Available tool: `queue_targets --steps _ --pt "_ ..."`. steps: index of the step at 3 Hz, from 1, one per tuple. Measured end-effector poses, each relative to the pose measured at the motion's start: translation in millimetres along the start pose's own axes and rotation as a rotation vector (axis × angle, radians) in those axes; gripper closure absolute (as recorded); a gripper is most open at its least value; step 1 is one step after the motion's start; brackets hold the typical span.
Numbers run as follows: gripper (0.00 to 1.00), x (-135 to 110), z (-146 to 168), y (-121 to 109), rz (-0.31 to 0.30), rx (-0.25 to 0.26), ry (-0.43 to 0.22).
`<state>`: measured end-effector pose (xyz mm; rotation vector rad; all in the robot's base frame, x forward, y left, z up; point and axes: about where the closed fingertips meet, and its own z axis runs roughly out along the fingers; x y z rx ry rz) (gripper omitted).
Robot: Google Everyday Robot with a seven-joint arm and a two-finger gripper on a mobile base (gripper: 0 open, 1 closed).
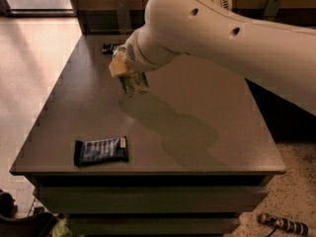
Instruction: Place green can upright
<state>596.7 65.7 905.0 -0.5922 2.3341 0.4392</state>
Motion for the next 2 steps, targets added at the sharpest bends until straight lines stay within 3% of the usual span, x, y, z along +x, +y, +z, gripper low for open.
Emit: queue_targets --steps 1,2 --pt "1.0 -26 5 8 0.034 -0.148 -0.161" --pt "1.0 -75 -1 -25 0.172 -0.353 -0.368"
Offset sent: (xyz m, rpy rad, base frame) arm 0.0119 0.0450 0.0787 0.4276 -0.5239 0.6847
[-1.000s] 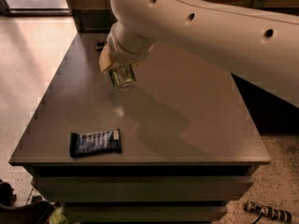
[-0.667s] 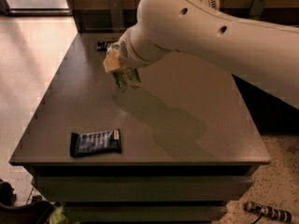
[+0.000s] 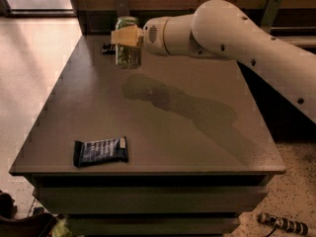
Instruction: Place green can upright
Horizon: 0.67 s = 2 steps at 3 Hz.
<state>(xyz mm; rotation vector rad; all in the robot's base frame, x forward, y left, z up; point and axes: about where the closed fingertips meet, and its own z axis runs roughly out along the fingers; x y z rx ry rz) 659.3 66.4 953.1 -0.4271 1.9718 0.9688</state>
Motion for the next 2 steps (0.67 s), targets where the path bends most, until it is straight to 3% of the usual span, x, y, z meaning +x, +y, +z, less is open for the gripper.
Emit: queue_targets --steps 1,2 --pt "1.0 -4 0 20 -0.078 -0.148 -0.013" --pt "1.0 0 5 53 -0.26 -0.268 -0.014"
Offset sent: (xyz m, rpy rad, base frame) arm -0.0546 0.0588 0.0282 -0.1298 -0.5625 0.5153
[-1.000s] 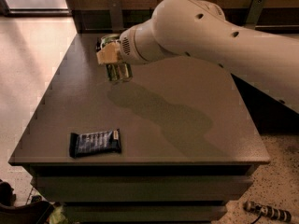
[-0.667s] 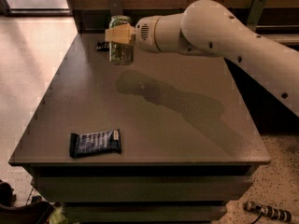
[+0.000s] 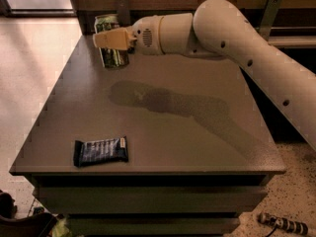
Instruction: Place green can upright
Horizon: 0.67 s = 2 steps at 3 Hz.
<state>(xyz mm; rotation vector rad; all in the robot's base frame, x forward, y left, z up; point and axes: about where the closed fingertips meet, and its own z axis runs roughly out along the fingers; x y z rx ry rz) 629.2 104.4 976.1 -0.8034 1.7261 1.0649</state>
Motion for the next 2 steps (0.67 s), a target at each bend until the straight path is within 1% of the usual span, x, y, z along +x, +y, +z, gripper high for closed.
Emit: queue_targets --steps 1,2 --pt "1.0 1.4 10.7 17.5 -0.169 -0.059 0.015" --pt "1.0 6.2 20.2 25.1 -0.25 -0.018 0.039"
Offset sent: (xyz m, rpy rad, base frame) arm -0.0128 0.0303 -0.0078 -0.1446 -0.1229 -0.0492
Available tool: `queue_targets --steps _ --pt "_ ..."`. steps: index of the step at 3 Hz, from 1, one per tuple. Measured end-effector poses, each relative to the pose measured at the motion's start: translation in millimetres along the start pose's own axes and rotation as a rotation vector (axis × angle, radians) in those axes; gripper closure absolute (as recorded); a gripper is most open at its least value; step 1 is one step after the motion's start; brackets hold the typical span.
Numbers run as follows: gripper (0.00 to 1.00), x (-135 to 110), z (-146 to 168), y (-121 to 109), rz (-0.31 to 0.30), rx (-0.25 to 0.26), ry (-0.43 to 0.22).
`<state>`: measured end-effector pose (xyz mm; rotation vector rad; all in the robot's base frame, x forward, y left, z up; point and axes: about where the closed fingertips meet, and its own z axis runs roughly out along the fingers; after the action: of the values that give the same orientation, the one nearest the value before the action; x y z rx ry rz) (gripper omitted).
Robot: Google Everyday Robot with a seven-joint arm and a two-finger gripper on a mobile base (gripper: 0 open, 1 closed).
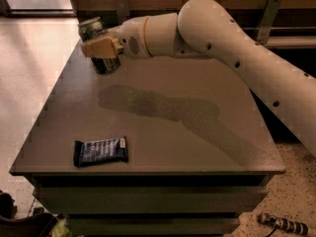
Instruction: Place green can upright
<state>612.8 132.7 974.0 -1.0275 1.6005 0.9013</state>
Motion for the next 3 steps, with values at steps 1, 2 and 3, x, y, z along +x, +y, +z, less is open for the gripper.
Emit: queue_targets --steps 1,2,3 --pt "1.0 0 0 0 -0.001 -0.002 0.001" --pt "1.0 9 5 7 -0.006 -0.001 -0.027" --pt "1.0 20 10 15 -0.025 0.011 -0.069"
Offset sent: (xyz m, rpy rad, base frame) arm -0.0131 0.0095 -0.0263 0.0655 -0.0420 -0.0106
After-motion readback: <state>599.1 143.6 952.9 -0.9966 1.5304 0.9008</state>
